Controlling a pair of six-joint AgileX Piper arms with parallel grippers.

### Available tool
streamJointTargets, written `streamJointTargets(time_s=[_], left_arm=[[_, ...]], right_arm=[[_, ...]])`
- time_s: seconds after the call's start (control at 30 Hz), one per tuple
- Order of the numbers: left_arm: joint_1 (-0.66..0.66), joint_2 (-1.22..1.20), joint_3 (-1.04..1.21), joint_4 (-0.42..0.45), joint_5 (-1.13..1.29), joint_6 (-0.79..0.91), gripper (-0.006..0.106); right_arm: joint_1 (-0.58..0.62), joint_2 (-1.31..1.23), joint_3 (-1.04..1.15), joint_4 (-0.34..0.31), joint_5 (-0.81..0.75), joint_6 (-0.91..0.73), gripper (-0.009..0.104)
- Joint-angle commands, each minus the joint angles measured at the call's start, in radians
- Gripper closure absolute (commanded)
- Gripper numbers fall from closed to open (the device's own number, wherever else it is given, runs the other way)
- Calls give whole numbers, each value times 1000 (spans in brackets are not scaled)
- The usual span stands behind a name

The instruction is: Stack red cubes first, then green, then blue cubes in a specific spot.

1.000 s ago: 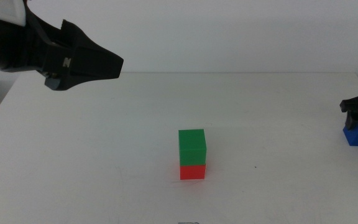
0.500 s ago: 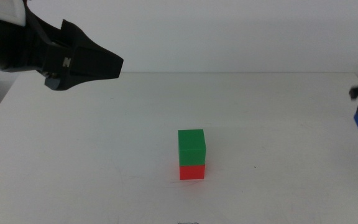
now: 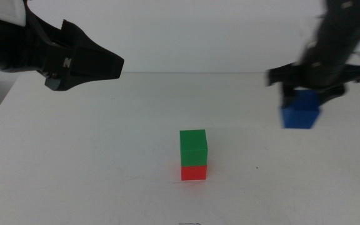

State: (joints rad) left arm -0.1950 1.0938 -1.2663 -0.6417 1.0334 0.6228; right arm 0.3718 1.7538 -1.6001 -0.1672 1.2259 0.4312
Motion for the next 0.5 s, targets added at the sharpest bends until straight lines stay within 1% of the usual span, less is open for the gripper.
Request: streamJointTargets(time_s=[0.0, 0.1, 0.2, 0.33, 0.47], left_arm=[[-1, -14, -23, -52, -49, -4, 7], [-1, -14, -23, -52, -49, -4, 7], [-1, -14, -23, -52, -49, -4, 7], [-1, -14, -23, -52, -49, -4, 7], [-1, -14, -23, -52, -49, -4, 7]], right_arm=[[92, -52, -31, -67, 20, 69, 96], [198, -52, -31, -107, 20, 126, 96], [268, -52, -41, -134, 21, 158, 96], [295, -46, -78, -145, 23, 187, 96], [329, 6, -169, -152, 44, 207, 96]])
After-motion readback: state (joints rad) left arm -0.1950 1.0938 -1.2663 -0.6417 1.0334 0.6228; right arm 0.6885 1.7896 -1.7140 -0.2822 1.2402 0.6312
